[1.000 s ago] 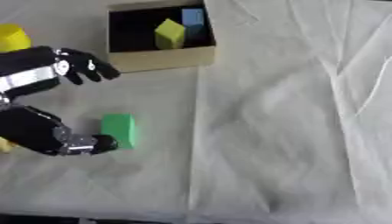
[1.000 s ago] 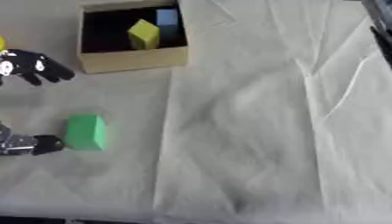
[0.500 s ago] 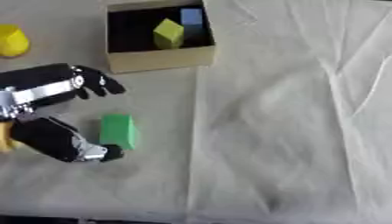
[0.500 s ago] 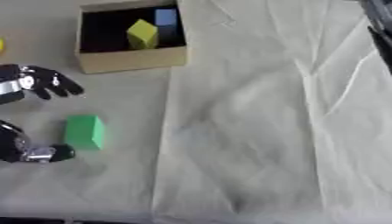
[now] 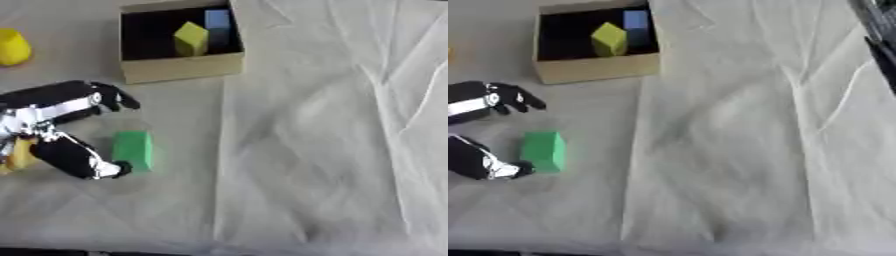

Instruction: Pick up objects on the table and place them in the box.

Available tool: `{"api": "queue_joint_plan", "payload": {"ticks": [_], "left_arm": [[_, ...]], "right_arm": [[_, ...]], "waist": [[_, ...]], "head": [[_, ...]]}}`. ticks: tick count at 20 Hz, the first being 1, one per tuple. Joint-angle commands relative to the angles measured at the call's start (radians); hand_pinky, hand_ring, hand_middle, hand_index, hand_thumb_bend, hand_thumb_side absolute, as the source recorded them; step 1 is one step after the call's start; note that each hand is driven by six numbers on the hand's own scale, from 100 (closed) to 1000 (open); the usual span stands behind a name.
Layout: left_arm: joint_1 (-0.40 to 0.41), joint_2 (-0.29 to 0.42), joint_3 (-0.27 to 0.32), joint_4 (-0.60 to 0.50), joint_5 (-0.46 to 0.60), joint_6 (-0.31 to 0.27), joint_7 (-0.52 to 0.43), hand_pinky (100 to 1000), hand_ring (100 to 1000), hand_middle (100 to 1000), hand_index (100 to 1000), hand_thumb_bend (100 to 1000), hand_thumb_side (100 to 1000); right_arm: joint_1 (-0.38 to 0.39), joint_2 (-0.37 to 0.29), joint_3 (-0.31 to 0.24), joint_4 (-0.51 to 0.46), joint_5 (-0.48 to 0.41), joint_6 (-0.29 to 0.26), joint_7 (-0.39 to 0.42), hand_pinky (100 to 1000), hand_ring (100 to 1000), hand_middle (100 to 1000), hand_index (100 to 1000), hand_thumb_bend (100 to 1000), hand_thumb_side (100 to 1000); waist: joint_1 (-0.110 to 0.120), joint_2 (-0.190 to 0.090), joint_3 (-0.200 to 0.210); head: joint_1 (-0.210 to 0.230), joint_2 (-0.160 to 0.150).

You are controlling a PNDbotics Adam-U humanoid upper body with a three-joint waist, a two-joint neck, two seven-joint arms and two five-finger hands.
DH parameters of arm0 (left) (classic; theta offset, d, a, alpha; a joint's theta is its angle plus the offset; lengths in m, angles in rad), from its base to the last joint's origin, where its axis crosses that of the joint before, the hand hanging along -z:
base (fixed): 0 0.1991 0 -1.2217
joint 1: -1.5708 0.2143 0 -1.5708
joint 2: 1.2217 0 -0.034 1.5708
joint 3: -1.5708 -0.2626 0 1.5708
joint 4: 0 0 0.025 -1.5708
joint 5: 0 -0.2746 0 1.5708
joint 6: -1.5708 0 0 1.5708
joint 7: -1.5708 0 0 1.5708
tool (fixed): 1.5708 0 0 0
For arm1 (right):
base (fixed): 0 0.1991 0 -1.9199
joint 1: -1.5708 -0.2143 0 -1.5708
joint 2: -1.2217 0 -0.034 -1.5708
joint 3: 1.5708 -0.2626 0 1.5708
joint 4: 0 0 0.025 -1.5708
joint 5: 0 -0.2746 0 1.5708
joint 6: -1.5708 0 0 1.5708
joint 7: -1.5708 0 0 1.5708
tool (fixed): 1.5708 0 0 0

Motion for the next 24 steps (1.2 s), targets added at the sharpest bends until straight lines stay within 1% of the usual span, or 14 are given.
{"api": "queue_joint_plan", "payload": {"ticks": [1,9,13,14,15,18,20,24], "left_arm": [[-0.007,-0.003,0.002,0.025,-0.005,-0.007,-0.013,862,893,865,918,479,211],[-0.002,-0.021,-0.004,0.074,-0.027,-0.020,-0.033,859,888,860,898,489,214],[0.001,-0.030,-0.005,0.104,-0.048,-0.032,-0.039,850,878,850,885,477,195],[0.002,-0.033,-0.006,0.114,-0.057,-0.035,-0.038,845,873,842,877,460,176],[0.003,-0.036,-0.007,0.124,-0.066,-0.041,-0.036,844,872,841,876,459,176],[0.005,-0.045,-0.008,0.150,-0.084,-0.057,-0.030,826,857,824,850,415,156],[0.007,-0.051,-0.008,0.160,-0.084,-0.062,-0.023,800,829,789,819,378,158],[0.010,-0.056,-0.008,0.160,-0.067,-0.063,-0.005,776,809,762,784,337,185]], "right_arm": [[-0.007,-0.015,-0.011,-0.016,0.003,0.005,-0.004,790,774,752,829,100,634],[-0.002,-0.009,-0.012,-0.016,0.001,0.011,-0.011,791,775,753,828,100,641],[-0.003,-0.003,-0.010,-0.016,-0.002,0.012,-0.009,794,776,751,829,100,647],[-0.004,-0.002,-0.009,-0.016,-0.002,0.013,-0.007,794,777,751,829,100,650],[-0.004,0.000,-0.008,-0.016,-0.002,0.013,-0.006,794,777,750,829,100,650],[-0.005,0.002,-0.008,-0.016,-0.002,0.014,-0.005,795,777,749,829,100,650],[-0.003,0.004,-0.008,-0.016,-0.002,0.015,-0.004,796,777,749,830,100,652],[0.004,0.006,-0.012,-0.016,0.000,0.020,-0.008,796,777,749,830,100,666]], "waist": [[0.010,-0.023,-0.002],[0.008,-0.017,-0.005],[0.008,-0.017,-0.006],[0.007,-0.017,-0.006],[0.007,-0.017,-0.007],[0.006,-0.017,-0.008],[0.006,-0.017,-0.009],[0.005,-0.017,-0.009]], "head": [[0.003,0.004],[0.004,0.004],[0.006,0.004],[0.006,0.004],[0.007,0.004],[0.009,0.004],[0.009,0.004],[0.010,0.004]]}}
